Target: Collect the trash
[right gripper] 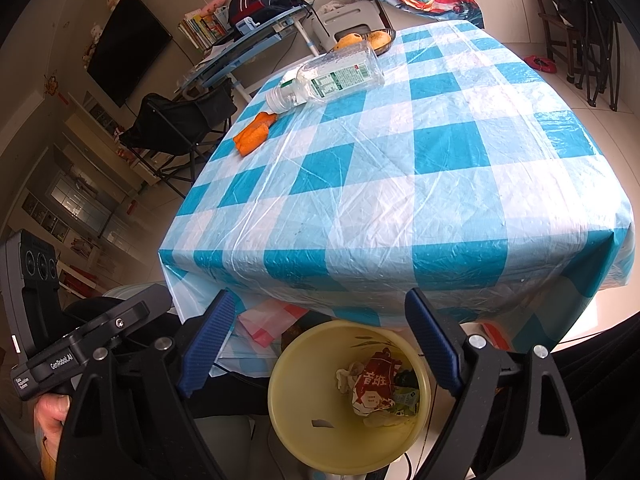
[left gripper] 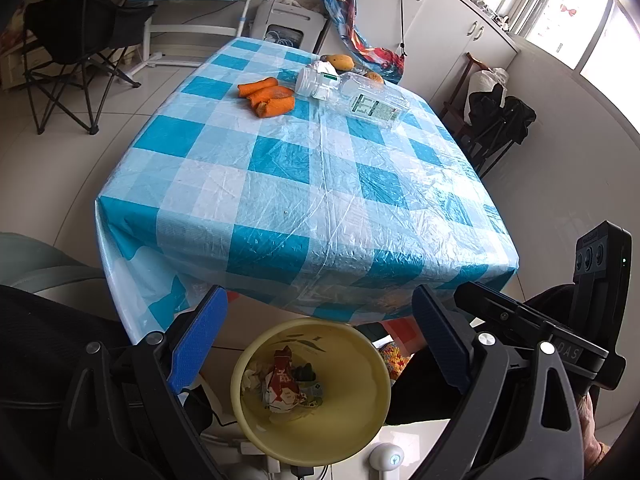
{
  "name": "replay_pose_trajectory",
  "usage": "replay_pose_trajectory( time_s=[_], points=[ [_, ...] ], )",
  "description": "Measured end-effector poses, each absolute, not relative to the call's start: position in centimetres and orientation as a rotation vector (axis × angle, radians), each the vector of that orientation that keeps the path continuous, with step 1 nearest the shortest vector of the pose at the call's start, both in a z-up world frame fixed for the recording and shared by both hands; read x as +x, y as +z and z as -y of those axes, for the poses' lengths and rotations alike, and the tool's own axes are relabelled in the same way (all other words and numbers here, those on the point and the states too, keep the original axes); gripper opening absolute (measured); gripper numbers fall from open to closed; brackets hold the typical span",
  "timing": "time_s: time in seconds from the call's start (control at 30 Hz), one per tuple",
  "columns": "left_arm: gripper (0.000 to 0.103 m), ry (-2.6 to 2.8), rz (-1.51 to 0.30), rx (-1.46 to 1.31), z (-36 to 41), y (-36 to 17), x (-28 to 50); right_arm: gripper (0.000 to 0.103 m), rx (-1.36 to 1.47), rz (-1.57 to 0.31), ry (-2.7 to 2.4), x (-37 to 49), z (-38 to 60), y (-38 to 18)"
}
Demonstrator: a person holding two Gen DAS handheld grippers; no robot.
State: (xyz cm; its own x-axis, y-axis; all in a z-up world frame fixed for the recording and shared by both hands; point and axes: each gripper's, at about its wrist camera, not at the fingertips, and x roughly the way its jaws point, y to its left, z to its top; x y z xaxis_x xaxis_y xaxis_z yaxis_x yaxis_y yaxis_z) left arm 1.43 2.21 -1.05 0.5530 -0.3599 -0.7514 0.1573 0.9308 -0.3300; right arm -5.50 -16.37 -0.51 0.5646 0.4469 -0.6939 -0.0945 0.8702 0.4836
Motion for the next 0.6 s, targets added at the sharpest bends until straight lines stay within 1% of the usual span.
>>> replay_pose_trajectory(
  time_s=[0.6],
  points=[
    [0.09, -0.309, -0.939, -0.237, -2.35, -1.01, 1.51, 0.084, 0.419, -0.921, 0.329, -5.54, 16.32, -0.49]
  ],
)
